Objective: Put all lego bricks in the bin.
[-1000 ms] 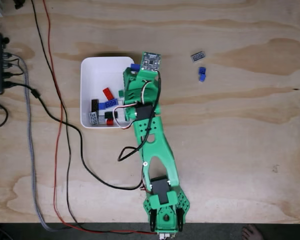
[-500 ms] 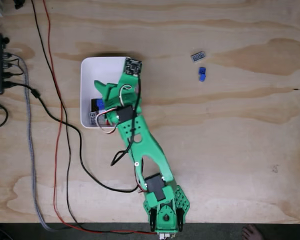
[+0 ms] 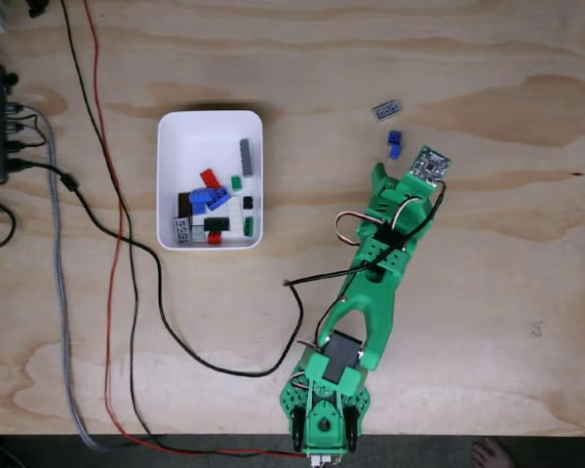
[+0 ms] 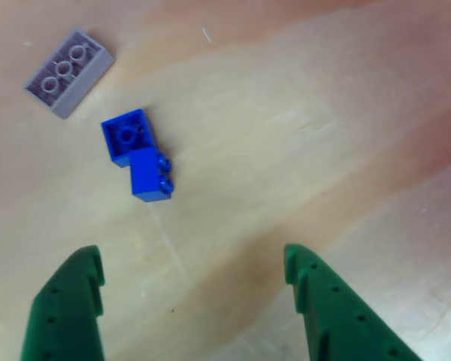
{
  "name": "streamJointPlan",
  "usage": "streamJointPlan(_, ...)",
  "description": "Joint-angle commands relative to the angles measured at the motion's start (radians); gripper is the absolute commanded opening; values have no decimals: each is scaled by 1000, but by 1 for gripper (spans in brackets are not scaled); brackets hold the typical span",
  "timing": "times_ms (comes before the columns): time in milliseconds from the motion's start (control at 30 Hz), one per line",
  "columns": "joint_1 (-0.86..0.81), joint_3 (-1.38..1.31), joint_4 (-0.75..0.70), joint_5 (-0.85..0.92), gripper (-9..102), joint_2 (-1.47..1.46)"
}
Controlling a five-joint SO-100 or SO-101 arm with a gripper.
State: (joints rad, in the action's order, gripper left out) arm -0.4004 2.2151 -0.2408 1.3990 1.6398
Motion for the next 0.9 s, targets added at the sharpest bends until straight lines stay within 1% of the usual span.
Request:
streamJointPlan(0, -26, -101, 120, 25, 26, -74)
streamJointPlan(233, 11, -173, 212, 60, 24, -207)
streamJointPlan(533, 101, -225, 233, 74, 23, -244)
streamJointPlan(633, 103, -253, 227, 97, 21, -256)
streamJointPlan(867, 74, -245, 299, 147, 17, -305)
